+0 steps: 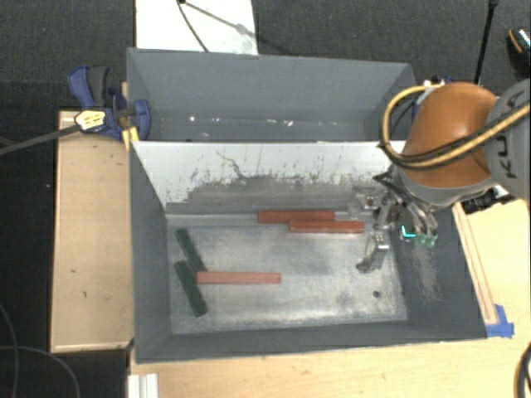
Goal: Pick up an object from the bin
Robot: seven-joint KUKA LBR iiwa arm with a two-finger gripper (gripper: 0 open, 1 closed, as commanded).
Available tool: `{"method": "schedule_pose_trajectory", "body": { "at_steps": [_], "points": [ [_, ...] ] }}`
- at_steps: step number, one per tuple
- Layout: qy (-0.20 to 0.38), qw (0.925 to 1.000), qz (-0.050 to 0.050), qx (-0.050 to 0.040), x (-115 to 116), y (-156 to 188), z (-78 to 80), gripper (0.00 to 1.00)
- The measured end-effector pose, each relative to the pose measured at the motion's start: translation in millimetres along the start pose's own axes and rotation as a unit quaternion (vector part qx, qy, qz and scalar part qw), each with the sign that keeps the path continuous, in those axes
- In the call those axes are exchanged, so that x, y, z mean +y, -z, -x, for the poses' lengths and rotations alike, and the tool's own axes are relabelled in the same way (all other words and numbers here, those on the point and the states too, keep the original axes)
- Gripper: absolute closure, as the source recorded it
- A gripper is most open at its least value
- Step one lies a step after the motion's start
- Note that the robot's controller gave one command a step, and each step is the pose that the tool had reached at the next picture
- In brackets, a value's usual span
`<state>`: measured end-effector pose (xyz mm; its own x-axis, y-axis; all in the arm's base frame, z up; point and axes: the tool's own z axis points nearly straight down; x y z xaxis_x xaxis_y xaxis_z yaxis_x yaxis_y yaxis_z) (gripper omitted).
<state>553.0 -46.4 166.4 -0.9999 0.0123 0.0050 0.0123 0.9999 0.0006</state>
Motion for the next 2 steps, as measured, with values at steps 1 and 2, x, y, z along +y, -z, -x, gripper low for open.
{"method": "schedule_pose_trajectory", "body": {
  "at_steps": [1,2],
  "points": [
    [0.263,0.9648,0.001,-0.0011,69,-78,25.1,0.00],
    [0.358,0.9336,0.001,-0.0031,148,-62,-22.8,0.00]
  ]
}}
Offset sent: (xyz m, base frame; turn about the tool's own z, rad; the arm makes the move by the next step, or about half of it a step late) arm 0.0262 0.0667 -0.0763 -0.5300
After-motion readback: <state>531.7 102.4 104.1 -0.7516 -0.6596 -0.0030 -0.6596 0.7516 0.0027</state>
